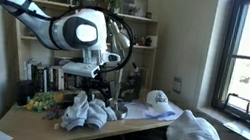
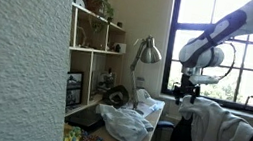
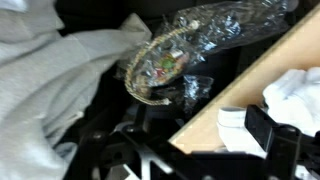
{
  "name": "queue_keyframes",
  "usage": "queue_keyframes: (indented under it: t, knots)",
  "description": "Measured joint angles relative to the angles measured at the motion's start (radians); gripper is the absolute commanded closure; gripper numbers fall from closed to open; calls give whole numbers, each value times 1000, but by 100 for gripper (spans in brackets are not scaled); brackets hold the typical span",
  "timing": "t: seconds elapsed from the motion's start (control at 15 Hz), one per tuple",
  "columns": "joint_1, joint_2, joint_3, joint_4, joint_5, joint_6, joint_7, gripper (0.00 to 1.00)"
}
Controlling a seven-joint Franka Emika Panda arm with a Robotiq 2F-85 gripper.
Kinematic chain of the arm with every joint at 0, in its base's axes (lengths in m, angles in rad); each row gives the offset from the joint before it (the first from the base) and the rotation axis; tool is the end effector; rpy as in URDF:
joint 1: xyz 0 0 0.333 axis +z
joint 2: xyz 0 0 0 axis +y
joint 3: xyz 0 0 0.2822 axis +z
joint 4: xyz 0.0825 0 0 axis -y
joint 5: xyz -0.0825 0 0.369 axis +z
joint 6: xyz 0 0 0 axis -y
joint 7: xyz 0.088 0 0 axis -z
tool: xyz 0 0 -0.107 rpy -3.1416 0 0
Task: Open the laptop
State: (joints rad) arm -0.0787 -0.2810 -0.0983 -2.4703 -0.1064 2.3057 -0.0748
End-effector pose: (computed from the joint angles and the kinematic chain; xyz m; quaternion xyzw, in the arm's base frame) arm 0.4421 -0.0809 0.3837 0.9978 -0.0165 0.0540 0.0348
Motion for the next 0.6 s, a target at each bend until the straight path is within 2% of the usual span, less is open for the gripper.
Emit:
queue_keyframes:
  t: [0.33, 0.6]
  knots:
    - [159, 210, 36, 158, 412, 68, -179, 0]
    - [191, 370, 130, 290, 620, 70, -245, 0]
